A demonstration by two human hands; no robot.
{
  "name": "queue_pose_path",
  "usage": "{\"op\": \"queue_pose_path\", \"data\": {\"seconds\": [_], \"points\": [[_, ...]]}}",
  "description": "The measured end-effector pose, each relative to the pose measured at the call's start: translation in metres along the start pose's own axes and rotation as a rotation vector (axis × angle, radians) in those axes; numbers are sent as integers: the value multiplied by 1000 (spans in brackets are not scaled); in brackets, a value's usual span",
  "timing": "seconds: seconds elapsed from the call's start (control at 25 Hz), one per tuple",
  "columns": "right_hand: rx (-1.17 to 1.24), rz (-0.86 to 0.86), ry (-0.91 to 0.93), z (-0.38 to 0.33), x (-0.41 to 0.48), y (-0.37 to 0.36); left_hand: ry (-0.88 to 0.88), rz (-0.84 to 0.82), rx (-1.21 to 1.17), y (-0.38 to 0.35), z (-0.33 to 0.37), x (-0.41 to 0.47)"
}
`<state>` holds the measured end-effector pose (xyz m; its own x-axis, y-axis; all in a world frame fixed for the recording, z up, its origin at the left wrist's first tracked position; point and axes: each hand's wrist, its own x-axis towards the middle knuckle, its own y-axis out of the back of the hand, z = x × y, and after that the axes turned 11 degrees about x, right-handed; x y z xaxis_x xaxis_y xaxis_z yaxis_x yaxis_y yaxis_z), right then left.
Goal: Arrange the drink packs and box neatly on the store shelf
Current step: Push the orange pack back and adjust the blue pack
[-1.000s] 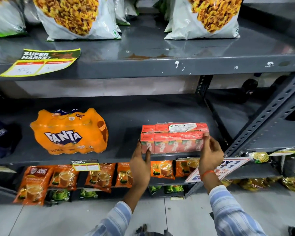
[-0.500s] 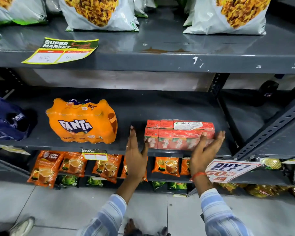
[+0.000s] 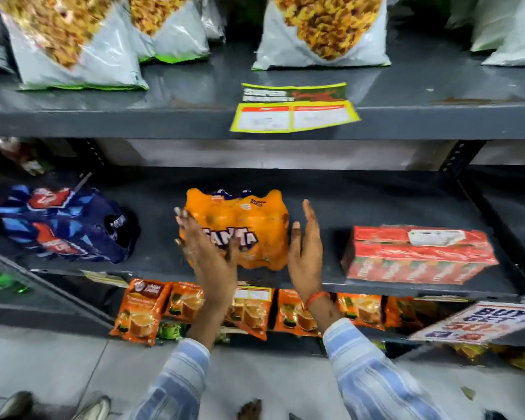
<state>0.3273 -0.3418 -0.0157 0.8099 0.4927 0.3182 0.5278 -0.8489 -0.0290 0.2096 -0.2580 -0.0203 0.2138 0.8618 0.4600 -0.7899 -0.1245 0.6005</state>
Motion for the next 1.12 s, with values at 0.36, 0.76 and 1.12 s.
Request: {"op": "queue_pose_path", "data": {"seconds": [0.36,0.76,1.12], "points": [[54,29,-127,21,-15,-30,150,-264,-338,24,-42,40],[-19,129,-112,5,-26,-21,126,-321,-206,29,-26,23],[-3,99,391,-56,-32,-147,-106,61,101,84,-70,62]]}}
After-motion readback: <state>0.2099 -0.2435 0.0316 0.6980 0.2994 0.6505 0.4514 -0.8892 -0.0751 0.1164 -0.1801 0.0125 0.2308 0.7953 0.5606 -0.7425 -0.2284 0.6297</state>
